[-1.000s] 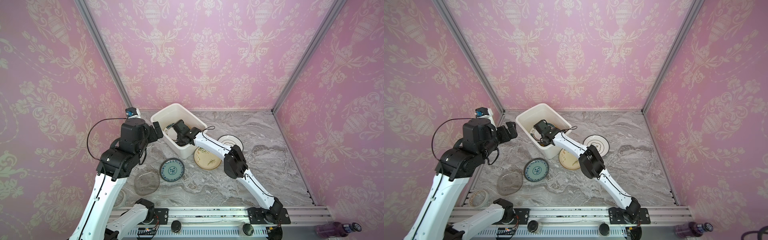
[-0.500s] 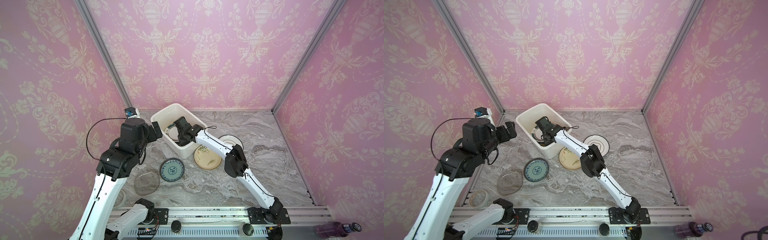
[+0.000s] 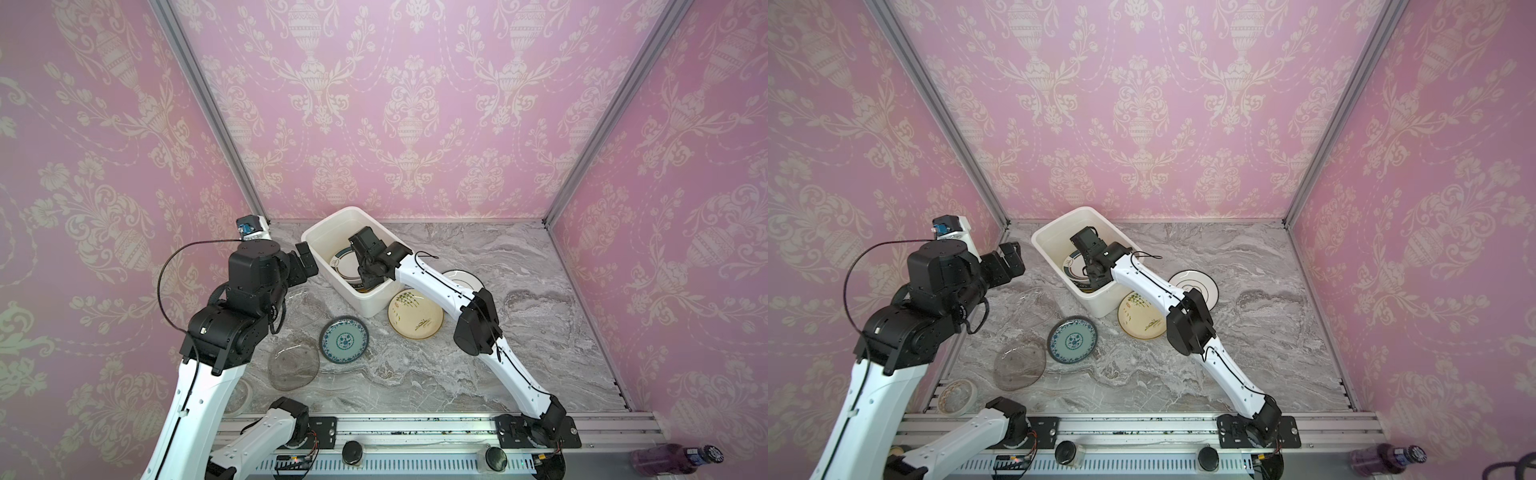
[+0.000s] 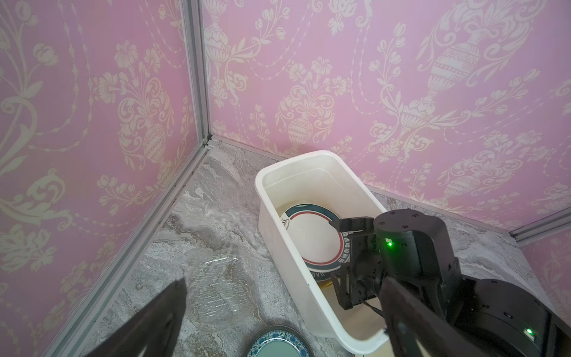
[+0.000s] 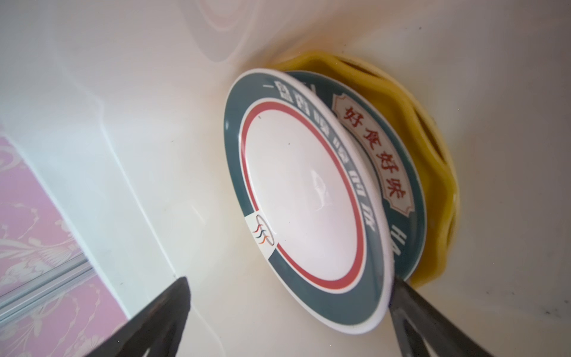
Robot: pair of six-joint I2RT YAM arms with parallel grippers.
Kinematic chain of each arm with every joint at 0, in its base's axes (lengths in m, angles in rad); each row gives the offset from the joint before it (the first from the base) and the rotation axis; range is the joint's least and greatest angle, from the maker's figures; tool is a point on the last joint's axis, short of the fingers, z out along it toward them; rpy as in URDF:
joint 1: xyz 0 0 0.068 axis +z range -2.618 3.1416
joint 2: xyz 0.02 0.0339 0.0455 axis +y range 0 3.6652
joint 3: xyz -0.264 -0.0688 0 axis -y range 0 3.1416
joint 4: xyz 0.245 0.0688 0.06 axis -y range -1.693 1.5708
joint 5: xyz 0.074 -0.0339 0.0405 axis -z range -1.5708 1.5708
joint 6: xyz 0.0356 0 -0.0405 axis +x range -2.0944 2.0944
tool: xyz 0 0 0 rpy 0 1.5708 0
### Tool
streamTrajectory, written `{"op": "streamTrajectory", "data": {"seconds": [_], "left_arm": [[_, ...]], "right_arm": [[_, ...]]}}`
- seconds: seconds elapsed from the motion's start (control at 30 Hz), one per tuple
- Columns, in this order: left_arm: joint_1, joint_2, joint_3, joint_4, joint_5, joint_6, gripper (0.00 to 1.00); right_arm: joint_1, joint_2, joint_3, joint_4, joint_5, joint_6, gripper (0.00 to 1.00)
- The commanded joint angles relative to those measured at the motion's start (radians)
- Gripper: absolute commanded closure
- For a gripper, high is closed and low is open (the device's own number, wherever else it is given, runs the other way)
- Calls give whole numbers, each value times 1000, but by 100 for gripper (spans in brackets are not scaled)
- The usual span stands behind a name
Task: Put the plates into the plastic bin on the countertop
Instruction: 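Open the right gripper to release the oval plate in the bin, then raise both grippers up and away from the bin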
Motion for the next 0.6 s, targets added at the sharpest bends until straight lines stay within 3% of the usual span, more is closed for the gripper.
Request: {"op": "streamTrajectory", "data": {"seconds": [0.0,0.37,0.57], "left_arm": [[7,1,44,-48,-25,-42,1],[7,-8,70,-98,63,-186,1],[8,78,158,-123,301,-157,1]], "right_arm": [[4,-100,35,-1,-19,-111,0],[30,-333,-158,26,-80,-330,0],[-27,-504,-250,27,-165,-591,1]]}}
